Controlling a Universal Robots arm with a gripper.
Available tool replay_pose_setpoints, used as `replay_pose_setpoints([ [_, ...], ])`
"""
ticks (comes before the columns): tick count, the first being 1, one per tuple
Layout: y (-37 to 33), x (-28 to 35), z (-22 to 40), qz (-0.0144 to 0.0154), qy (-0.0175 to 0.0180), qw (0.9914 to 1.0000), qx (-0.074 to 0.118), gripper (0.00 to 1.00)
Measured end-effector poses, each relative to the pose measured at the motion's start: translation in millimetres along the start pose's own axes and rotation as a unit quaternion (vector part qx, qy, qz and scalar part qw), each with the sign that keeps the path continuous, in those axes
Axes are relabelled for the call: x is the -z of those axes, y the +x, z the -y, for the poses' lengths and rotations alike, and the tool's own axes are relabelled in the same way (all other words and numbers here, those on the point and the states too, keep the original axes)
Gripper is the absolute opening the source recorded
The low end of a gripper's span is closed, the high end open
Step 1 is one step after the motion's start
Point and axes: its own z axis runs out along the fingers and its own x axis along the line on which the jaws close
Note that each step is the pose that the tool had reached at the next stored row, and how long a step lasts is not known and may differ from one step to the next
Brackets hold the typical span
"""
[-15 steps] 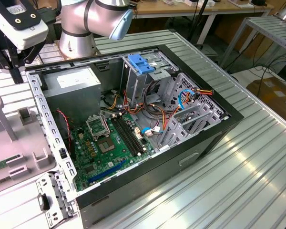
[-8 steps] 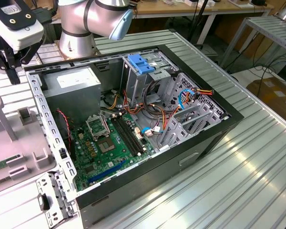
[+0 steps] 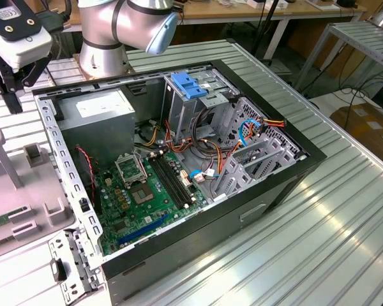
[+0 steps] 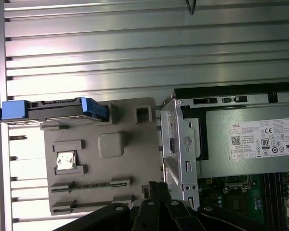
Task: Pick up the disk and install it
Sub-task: 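Reach for the disk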
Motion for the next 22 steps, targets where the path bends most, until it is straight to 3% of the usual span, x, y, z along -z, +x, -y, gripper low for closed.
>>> replay_pose_setpoints([
  [22, 16.5, 0.5, 1.3, 0.0000, 0.0000, 1.00000, 0.000, 0.11],
])
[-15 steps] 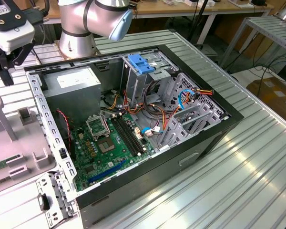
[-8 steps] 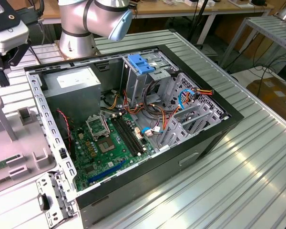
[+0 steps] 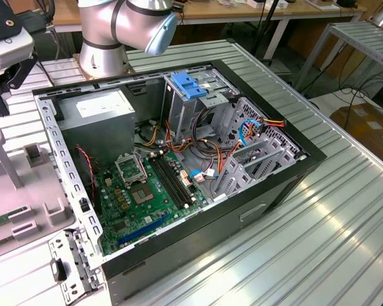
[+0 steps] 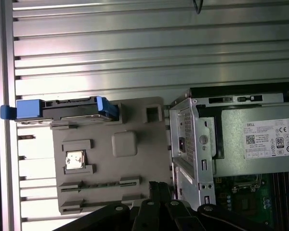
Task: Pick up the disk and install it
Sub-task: 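Reach for the disk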
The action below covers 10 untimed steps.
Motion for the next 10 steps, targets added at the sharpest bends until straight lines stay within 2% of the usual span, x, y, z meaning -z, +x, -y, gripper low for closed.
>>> replay_pose_setpoints([
  [10, 7.2, 0.2, 0.5, 0.0000, 0.0000, 1.00000, 0.000, 0.11],
])
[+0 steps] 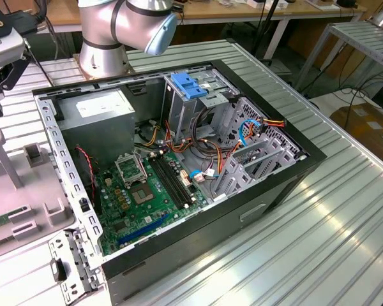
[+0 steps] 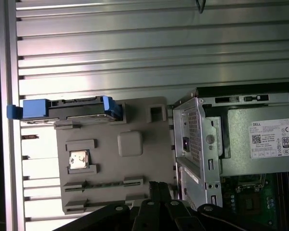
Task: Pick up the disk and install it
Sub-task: 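Reach for the disk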
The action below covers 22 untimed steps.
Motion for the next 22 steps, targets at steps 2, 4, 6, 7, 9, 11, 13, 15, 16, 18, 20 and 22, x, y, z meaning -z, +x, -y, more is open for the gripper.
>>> replay_pose_setpoints([
  [2, 2.3, 0.0, 0.2, 0.0000, 0.0000, 1.00000, 0.000, 0.11],
  [4, 5.3, 0.1, 0.4, 0.0000, 0.0000, 1.00000, 0.000, 0.11],
  [6, 8.0, 0.2, 0.6, 0.0000, 0.0000, 1.00000, 0.000, 0.11],
  [7, 9.3, 0.2, 0.7, 0.0000, 0.0000, 1.00000, 0.000, 0.11],
  [9, 10.9, 0.2, 0.8, 0.0000, 0.0000, 1.00000, 0.000, 0.11],
  [11, 13.0, 0.2, 1.0, 0.0000, 0.0000, 1.00000, 0.000, 0.11],
  [13, 14.4, 0.2, 1.1, 0.0000, 0.0000, 1.00000, 0.000, 0.11],
  [15, 17.1, 0.2, 1.3, 0.0000, 0.0000, 1.00000, 0.000, 0.11],
  [16, 18.2, 0.2, 1.4, 0.0000, 0.0000, 1.00000, 0.000, 0.11],
  [18, 20.7, 0.2, 1.6, 0.0000, 0.0000, 1.00000, 0.000, 0.11],
  [20, 22.4, 0.2, 1.7, 0.0000, 0.0000, 1.00000, 0.000, 0.11],
  [22, 24.2, 0.1, 1.8, 0.0000, 0.0000, 1.00000, 0.000, 0.11],
])
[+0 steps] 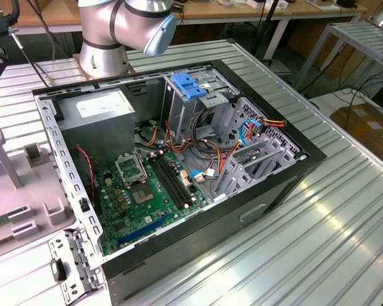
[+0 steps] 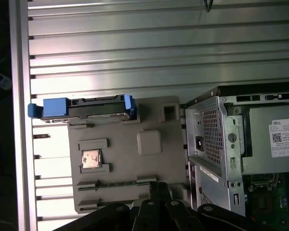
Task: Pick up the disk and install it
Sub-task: 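Reach for the disk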
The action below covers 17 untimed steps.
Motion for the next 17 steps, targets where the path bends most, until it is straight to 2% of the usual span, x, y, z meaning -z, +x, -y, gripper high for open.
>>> replay_pose_setpoints([
  [17, 21.3, 0.2, 1.6, 0.0000, 0.0000, 1.00000, 0.000, 0.11],
])
